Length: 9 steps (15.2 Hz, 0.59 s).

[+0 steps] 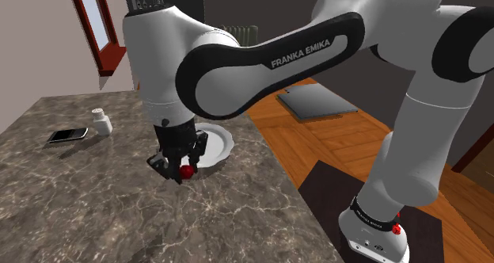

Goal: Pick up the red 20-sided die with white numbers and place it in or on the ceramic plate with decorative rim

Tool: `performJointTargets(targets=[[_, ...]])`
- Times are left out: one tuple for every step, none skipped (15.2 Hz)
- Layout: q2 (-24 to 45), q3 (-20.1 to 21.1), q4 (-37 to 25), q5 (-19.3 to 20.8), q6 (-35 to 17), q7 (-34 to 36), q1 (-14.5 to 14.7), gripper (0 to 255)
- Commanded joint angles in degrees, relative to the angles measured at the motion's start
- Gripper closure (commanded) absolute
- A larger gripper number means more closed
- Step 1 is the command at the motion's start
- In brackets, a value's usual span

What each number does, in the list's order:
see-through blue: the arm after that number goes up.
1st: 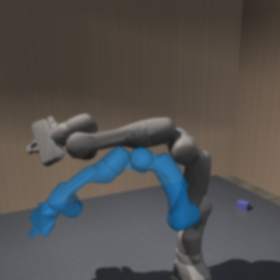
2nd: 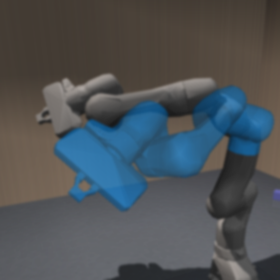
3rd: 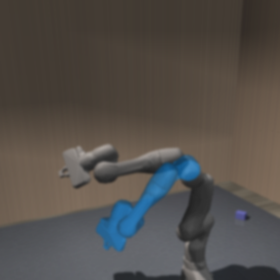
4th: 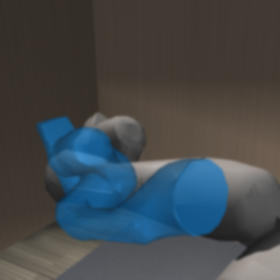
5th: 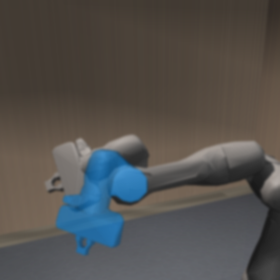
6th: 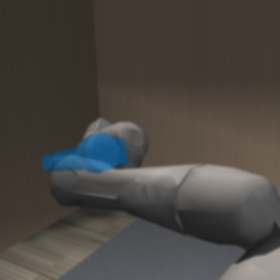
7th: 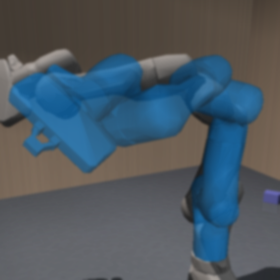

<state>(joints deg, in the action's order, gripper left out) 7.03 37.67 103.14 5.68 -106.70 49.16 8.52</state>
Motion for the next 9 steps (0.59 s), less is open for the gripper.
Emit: performJointTargets(targets=[[-0.23,-0.86,-0.18,-0.17,0.28,-2.16,-1.22,255],[-0.24,-1.42,-0.18,-0.18,0.22,-3.47,-1.97,255],[-0.18,-1.98,-0.26,-0.16,0.19,-4.76,-2.70,255],[-0.07,-2.54,-0.40,-0.11,0.17,-6.02,-3.41,255],[0.11,-3.08,-0.62,-0.02,0.17,-7.25,-4.12,255],[0.35,-3.63,-0.90,0.11,0.19,-8.46,-4.80,255],[0.65,-4.16,-1.25,0.26,0.22,-9.64,-5.47,255],[1.01,-4.70,-1.67,0.43,0.28,-10.81,-6.13,255],[1.43,-5.23,-2.17,0.63,0.35,-11.95,-6.76,255]])
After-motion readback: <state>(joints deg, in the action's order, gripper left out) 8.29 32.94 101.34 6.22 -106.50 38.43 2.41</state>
